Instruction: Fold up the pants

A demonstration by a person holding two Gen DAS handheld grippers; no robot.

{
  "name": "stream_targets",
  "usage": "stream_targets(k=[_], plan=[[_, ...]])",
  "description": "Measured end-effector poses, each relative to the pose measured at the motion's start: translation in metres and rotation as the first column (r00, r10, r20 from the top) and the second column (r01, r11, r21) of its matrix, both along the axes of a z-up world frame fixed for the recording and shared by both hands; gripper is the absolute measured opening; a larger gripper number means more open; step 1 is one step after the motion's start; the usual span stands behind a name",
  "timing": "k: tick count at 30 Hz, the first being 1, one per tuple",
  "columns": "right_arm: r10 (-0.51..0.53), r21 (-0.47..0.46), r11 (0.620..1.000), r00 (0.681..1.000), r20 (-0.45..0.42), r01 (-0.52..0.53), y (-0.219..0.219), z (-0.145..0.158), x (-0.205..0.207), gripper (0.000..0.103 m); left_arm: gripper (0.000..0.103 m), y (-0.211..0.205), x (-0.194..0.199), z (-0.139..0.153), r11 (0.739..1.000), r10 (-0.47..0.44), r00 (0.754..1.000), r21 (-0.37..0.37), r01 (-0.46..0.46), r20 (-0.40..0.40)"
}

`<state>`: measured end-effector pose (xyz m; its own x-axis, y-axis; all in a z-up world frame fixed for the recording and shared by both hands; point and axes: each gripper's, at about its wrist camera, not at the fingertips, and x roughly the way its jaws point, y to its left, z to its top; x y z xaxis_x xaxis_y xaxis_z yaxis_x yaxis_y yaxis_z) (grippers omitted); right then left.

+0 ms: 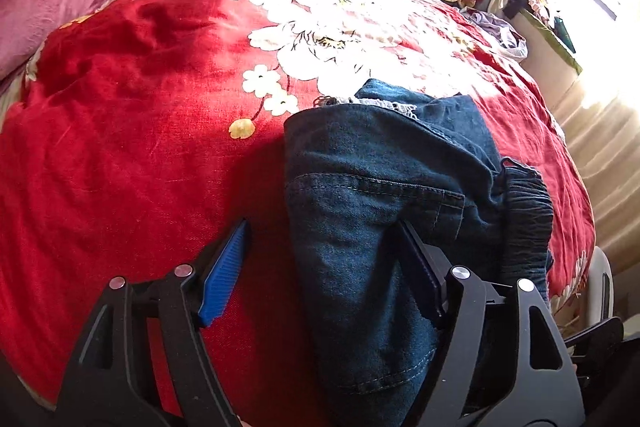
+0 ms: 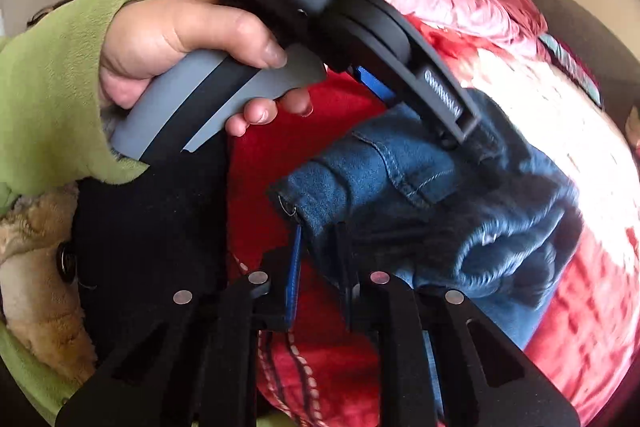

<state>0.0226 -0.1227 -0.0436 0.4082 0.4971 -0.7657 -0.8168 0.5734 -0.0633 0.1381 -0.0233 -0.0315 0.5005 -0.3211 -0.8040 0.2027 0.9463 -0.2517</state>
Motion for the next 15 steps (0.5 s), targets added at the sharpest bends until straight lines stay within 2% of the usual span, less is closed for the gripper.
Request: stream_targets(k=[5, 9, 15], plan=[[-0.028, 0.037, 0.999, 0.999, -0.042, 0.029, -0.007, 0.003, 0.001, 0.02, 0.067, 0.004, -0.003, 0.002, 1.0, 0.01, 1.0, -0.022, -0.01, 0.008], [-0.039, 0.075, 0.996, 0.997, -0.061, 0.044, -0.013, 0.012, 0.005, 0.033, 0.067, 0.006, -0.006, 0.006, 0.999, 0.02, 1.0, -0.027, -0.019, 0.014], [-0.04, 0.088, 0.995, 0.999, -0.035, 0.043, -0.013, 0.024, -0.003, 0.04, 0.067, 0.014, -0.014, 0.013, 0.999, 0.044, 0.998, -0.018, -0.044, 0.035]])
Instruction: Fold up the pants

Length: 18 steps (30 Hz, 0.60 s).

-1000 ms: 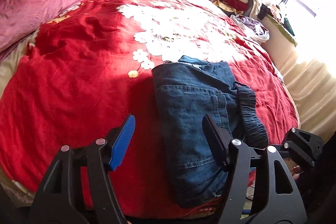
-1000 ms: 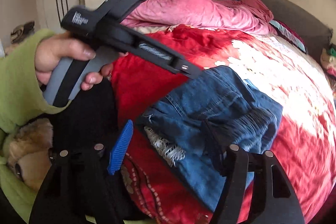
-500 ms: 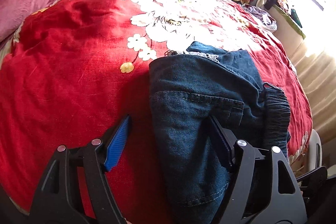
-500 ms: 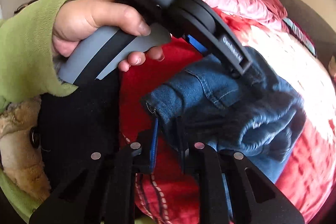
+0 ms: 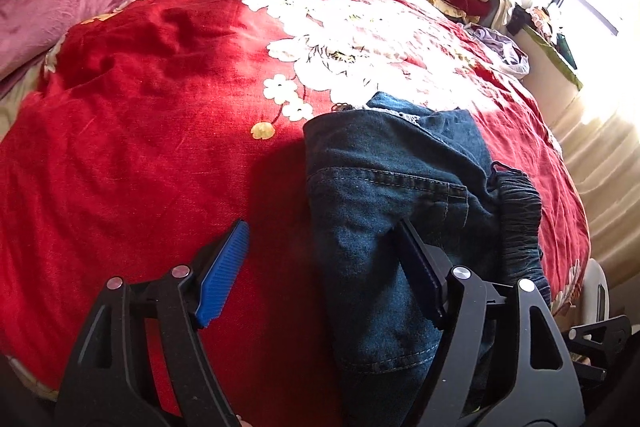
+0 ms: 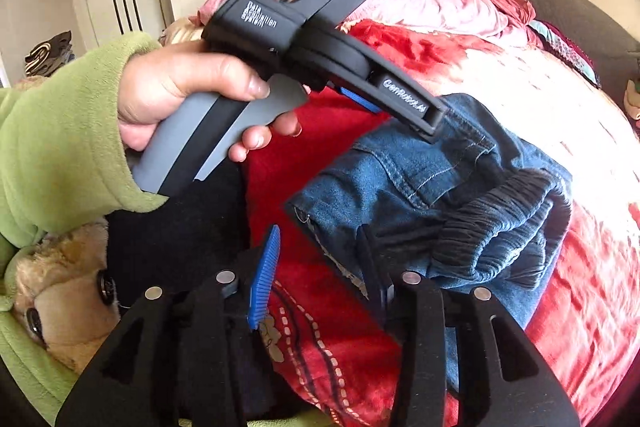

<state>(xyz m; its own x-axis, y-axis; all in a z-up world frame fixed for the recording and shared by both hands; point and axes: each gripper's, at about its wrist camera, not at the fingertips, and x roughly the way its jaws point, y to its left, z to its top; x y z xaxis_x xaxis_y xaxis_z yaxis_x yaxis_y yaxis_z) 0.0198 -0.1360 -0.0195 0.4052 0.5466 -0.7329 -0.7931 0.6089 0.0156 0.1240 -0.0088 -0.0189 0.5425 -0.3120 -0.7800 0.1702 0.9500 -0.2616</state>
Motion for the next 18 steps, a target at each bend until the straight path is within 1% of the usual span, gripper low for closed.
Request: stream_targets(k=[4, 6, 7, 8, 9, 13, 16, 17, 18], plan=[[-0.006, 0.026, 1.0, 1.0, 0.002, 0.006, -0.004, 0.007, -0.003, 0.04, 0.067, 0.01, -0.007, 0.006, 1.0, 0.027, 1.0, -0.008, -0.027, 0.008], [-0.009, 0.036, 0.999, 1.0, 0.003, 0.009, -0.005, 0.012, -0.003, 0.041, 0.07, 0.013, -0.011, 0.01, 0.999, 0.031, 0.999, -0.006, -0.031, 0.017], [-0.01, 0.041, 0.999, 1.0, 0.004, 0.009, -0.006, 0.014, -0.003, 0.044, 0.071, 0.014, -0.013, 0.011, 0.999, 0.032, 0.999, -0.008, -0.032, 0.019], [-0.011, 0.045, 0.999, 1.0, 0.005, 0.01, -0.006, 0.015, -0.003, 0.051, 0.072, 0.015, -0.015, 0.013, 0.999, 0.035, 0.999, -0.008, -0.035, 0.022], [-0.015, 0.051, 0.999, 1.0, 0.011, 0.014, -0.008, 0.018, -0.006, 0.061, 0.072, 0.016, -0.017, 0.014, 0.999, 0.037, 0.999, -0.008, -0.037, 0.025], [-0.022, 0.073, 0.997, 0.999, 0.024, 0.021, -0.012, 0.028, -0.012, 0.062, 0.073, 0.019, -0.022, 0.021, 0.999, 0.046, 0.998, -0.011, -0.046, 0.037], [-0.044, 0.08, 0.996, 0.998, 0.047, 0.04, -0.016, 0.035, -0.016, 0.065, 0.075, 0.019, -0.027, 0.027, 0.999, 0.048, 0.997, -0.006, -0.048, 0.054], [-0.054, 0.082, 0.995, 0.997, 0.052, 0.049, -0.018, 0.036, -0.016, 0.066, 0.076, 0.019, -0.028, 0.029, 0.999, 0.047, 0.997, -0.004, -0.047, 0.059], [-0.066, 0.087, 0.994, 0.996, 0.061, 0.061, -0.021, 0.039, -0.016, 0.071, 0.077, 0.019, -0.03, 0.032, 0.999, 0.046, 0.997, -0.005, -0.045, 0.065]])
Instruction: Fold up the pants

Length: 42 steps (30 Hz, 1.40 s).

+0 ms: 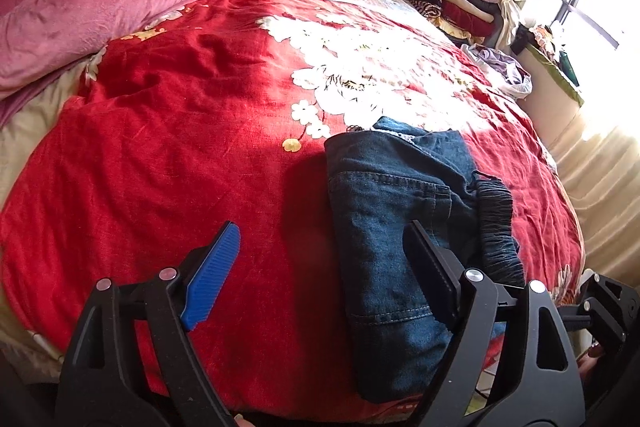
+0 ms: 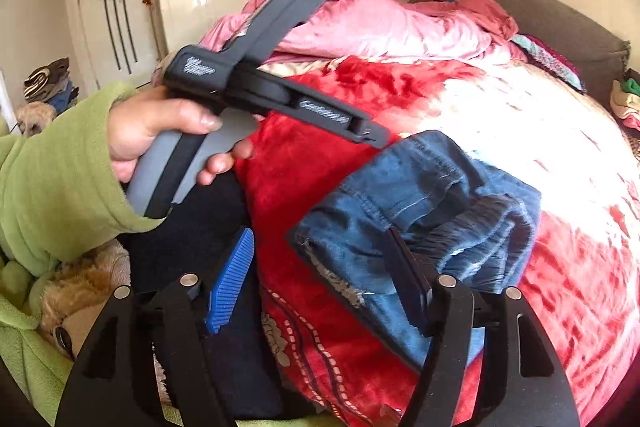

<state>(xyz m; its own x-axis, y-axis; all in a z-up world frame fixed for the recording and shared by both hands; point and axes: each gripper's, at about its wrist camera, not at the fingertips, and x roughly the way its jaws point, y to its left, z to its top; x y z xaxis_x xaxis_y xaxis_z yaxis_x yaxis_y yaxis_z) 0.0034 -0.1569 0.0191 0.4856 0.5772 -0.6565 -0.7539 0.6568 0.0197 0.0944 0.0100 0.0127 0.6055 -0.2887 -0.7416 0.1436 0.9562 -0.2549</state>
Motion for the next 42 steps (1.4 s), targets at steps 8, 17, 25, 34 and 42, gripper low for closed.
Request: stream_targets(k=[8, 17, 25, 34, 42], plan=[[-0.133, 0.063, 0.99, 0.99, 0.043, 0.13, -0.031, 0.02, 0.007, 0.073, 0.085, -0.008, -0.01, 0.017, 1.0, -0.015, 0.999, 0.008, 0.014, 0.038], [-0.315, 0.116, 0.944, 0.947, 0.053, 0.308, -0.077, 0.031, 0.025, 0.073, 0.093, -0.015, -0.016, 0.027, 1.0, -0.026, 0.998, 0.015, 0.025, 0.063], [-0.41, 0.129, 0.905, 0.912, 0.004, 0.406, -0.105, 0.025, 0.042, 0.073, 0.093, -0.019, -0.013, 0.018, 0.999, -0.029, 0.999, 0.021, 0.029, 0.039], [-0.493, 0.057, 0.863, 0.862, -0.113, 0.501, -0.111, -0.007, 0.068, 0.073, 0.093, -0.023, -0.005, -0.003, 0.999, -0.038, 0.999, 0.02, 0.038, -0.004], [-0.529, 0.059, 0.827, 0.808, -0.259, 0.56, -0.122, -0.033, 0.093, 0.073, 0.093, -0.03, 0.004, -0.028, 0.998, -0.058, 0.996, -0.007, 0.057, -0.066]])
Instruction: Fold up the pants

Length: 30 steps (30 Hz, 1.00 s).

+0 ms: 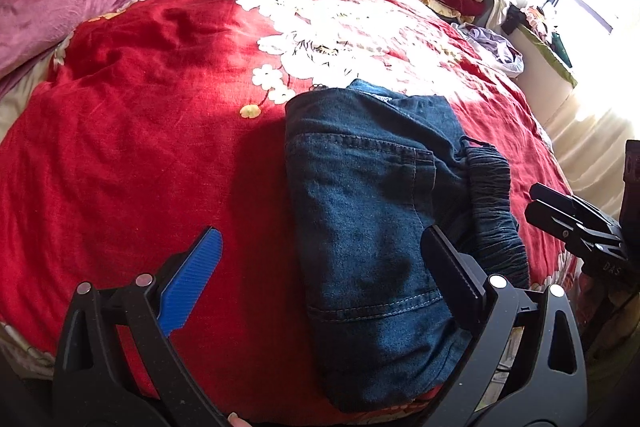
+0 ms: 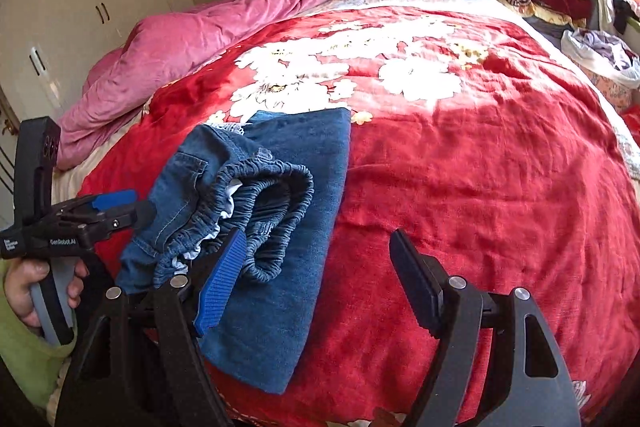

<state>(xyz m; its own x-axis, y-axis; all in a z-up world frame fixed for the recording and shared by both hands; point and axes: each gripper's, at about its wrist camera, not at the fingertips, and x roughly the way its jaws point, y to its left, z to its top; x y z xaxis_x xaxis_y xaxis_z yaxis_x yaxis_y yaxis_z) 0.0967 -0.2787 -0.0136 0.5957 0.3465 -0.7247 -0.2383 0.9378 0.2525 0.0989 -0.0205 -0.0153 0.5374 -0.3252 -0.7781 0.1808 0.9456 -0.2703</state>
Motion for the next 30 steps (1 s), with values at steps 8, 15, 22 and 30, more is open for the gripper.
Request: stream_targets(k=[8, 15, 22, 30], plan=[[0.063, 0.088, 0.995, 0.995, -0.081, -0.056, 0.007, -0.022, 0.024, 0.066, 0.093, 0.003, 0.01, -0.018, 0.999, 0.027, 0.999, -0.043, -0.028, -0.034], [0.105, 0.168, 0.982, 0.986, -0.127, -0.083, 0.011, -0.041, 0.046, 0.061, 0.086, -0.003, 0.017, -0.021, 0.999, 0.013, 1.0, -0.042, -0.014, -0.02], [0.149, 0.157, 0.978, 0.985, -0.088, -0.134, 0.027, -0.043, 0.049, 0.039, 0.049, -0.016, 0.019, -0.021, 0.996, -0.023, 1.0, -0.084, 0.024, 0.01], [0.144, 0.142, 0.979, 0.99, 0.007, -0.144, 0.033, -0.022, 0.032, 0.029, 0.038, -0.024, 0.011, -0.004, 0.995, -0.057, 0.998, -0.081, 0.06, 0.038]])
